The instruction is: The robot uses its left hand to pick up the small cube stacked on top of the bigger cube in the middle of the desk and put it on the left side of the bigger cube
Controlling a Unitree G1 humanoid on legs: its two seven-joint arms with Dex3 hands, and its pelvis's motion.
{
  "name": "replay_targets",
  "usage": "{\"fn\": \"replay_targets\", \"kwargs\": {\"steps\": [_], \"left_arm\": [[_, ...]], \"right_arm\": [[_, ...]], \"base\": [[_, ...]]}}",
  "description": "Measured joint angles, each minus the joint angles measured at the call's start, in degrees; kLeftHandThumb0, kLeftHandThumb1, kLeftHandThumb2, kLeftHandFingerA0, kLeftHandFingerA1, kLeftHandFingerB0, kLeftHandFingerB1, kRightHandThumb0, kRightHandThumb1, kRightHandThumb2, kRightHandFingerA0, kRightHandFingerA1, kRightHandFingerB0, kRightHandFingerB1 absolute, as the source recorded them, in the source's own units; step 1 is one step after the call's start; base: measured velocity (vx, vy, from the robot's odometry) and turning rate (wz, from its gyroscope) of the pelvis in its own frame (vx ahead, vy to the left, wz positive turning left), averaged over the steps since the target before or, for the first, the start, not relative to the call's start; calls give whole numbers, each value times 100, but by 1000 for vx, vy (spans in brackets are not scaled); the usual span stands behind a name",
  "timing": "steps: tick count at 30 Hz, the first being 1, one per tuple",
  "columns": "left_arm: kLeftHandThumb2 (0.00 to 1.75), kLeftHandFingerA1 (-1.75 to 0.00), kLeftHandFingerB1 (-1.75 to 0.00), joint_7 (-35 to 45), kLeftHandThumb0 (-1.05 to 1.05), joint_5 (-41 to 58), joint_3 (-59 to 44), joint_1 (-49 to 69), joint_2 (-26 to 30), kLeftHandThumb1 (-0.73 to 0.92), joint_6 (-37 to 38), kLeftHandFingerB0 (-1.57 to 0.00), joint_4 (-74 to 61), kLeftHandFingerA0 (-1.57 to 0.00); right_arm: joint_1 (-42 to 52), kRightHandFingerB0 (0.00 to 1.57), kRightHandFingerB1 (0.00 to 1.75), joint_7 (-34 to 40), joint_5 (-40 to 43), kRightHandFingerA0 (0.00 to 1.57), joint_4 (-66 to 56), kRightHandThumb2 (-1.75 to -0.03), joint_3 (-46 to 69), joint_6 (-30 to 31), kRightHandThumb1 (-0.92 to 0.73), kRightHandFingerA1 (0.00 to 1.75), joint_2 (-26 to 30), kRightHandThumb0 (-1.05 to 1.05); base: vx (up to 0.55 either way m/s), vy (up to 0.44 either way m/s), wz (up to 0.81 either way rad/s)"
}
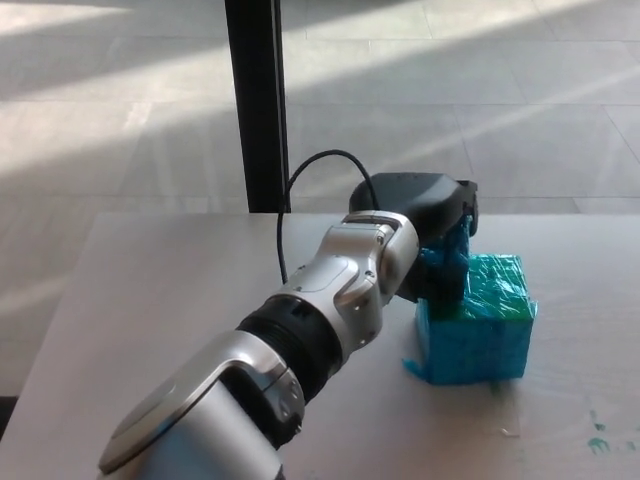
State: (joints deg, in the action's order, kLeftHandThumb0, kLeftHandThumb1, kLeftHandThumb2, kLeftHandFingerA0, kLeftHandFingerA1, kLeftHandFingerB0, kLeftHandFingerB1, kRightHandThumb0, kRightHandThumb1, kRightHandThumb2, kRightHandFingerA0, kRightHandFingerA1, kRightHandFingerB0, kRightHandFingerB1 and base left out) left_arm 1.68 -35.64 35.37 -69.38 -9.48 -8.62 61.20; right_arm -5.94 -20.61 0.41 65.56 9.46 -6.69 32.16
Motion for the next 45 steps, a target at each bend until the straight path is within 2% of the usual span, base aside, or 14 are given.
{"fn": "replay_targets", "kwargs": {"steps": [6,14,16,19,25,28,30,34,35,36,37,41,42,45], "left_arm": [[93,-175,-113,-59,-31,13,-240,-43,348,64,61,-71,-69,-83],[76,-168,-69,-79,-35,42,-572,-39,762,76,66,-69,-249,-80],[79,-173,-104,-1,-30,45,-597,-3,826,72,14,-75,-280,-82],[86,-172,-67,28,-27,42,-594,302,966,63,13,-77,-368,-84],[79,-162,-72,124,-35,31,-504,1197,1104,69,-48,-69,-741,-76],[87,-170,-51,166,-33,4,-409,1484,1147,63,-81,-66,-969,-83],[88,-175,-79,186,-31,-4,-368,1633,1145,65,-101,-73,-1095,-81],[85,-175,-90,214,-32,-46,-229,1856,1143,66,-158,-73,-1335,-80],[97,-175,-146,219,-31,-53,-213,1874,1144,62,-172,-69,-1361,-82],[97,-175,-146,219,-31,-60,-200,1882,1144,62,-176,-69,-1370,-82],[95,-175,-101,218,-31,-69,-183,1888,1144,60,-176,-65,-1370,-81],[93,-175,-121,214,-32,-123,-111,1915,1145,58,-175,-68,-1371,-80],[91,-175,-154,214,-30,-135,-99,1920,1145,59,-175,-66,-1372,-80],[81,-175,-147,215,-28,-162,-59,1924,1156,63,-174,-67,-1379,-77]], "right_arm": [[26,50,39,-7,1,58,32,-61,2,-13,-68,57,0,-34],[125,51,41,-44,12,59,-28,-61,37,-53,-72,61,0,-34],[141,49,41,-43,10,58,-78,-61,34,-66,-71,57,0,-34],[136,48,41,-41,0,58,-72,-61,10,-93,-70,59,0,-35],[159,52,41,-37,-8,59,-91,-59,-14,-119,-66,56,0,-34],[156,52,41,-32,-13,60,-95,-60,-24,-143,-69,57,0,-34],[147,49,41,-27,-17,58,-98,-60,-38,-155,-68,61,0,-34],[73,50,42,-31,-2,58,-65,-60,1,-158,-69,59,0,-35],[67,50,42,-31,0,57,-61,-59,6,-159,-68,57,0,-35],[58,50,42,-31,1,57,-48,-59,9,-160,-68,57,0,-35],[41,50,41,-32,3,59,-21,-59,13,-161,-68,58,0,-35],[-17,50,41,-35,3,60,60,-60,18,-163,-68,61,0,-35],[-27,49,41,-36,4,57,68,-60,21,-163,-68,56,0,-35],[-27,50,41,-34,5,57,21,-59,25,-162,-68,57,0,-34]], "base": [[0,0,0],[0,0,0],[0,0,0],[0,0,0],[0,0,0],[0,0,0],[0,0,0],[0,0,0],[0,0,0],[0,0,0],[0,0,0],[0,0,0],[0,0,0],[0,0,0]]}}
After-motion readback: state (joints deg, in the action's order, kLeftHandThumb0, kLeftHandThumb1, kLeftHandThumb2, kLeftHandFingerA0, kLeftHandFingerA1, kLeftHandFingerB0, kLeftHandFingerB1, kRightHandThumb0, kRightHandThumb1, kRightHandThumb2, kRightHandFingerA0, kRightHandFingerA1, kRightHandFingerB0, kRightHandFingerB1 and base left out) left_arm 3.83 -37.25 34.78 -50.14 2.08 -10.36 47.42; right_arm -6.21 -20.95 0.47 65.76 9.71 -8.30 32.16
